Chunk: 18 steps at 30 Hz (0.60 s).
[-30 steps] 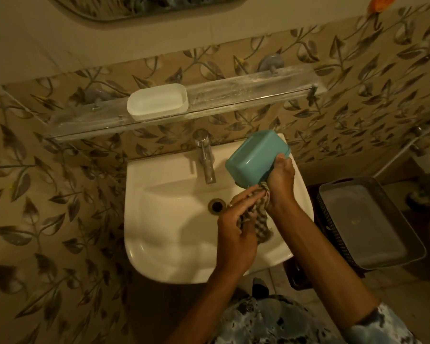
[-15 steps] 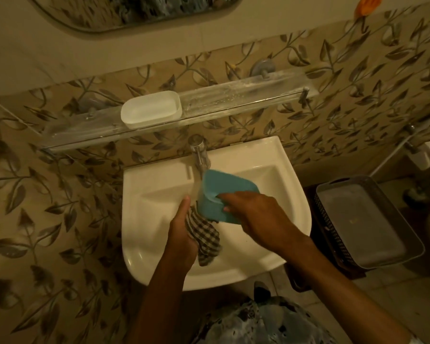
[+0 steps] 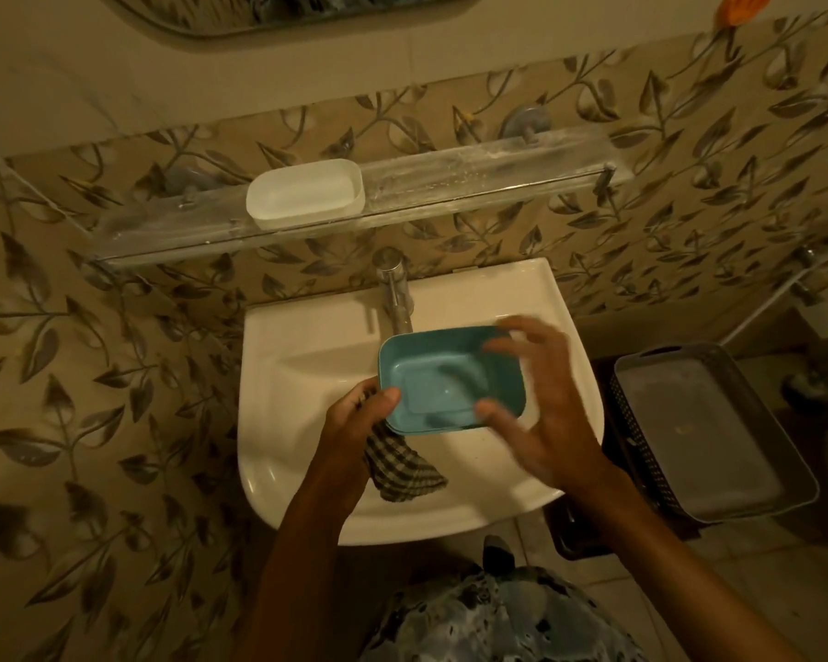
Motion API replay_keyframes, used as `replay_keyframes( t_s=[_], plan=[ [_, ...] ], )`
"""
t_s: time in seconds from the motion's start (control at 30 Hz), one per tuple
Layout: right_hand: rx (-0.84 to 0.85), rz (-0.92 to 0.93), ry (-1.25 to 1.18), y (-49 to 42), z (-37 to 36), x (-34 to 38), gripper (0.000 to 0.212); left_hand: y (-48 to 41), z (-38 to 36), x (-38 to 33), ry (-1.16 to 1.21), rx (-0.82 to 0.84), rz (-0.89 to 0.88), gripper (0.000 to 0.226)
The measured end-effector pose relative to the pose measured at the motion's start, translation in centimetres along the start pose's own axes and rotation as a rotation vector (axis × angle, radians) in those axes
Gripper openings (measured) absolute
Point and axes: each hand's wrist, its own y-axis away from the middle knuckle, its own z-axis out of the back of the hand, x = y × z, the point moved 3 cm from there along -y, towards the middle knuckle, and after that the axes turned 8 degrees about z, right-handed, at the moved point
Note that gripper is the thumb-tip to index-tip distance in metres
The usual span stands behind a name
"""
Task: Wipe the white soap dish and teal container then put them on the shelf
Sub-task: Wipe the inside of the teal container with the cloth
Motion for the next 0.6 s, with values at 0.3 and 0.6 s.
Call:
replay_keyframes(
  t_s=[0.3, 0.6],
  plan=[
    [-0.110, -0.913, -0.958, 2.3, -0.9, -3.5, 0.059, 0.2, -1.8, -0.3, 0.032, -0.017, 0.093, 0.057],
    [-0.311, -1.026, -0.683, 4.1, -0.4, -4.9, 0.053, 1.4, -2.0, -5.9, 0.478, -0.117, -0.111, 0.041]
  ],
)
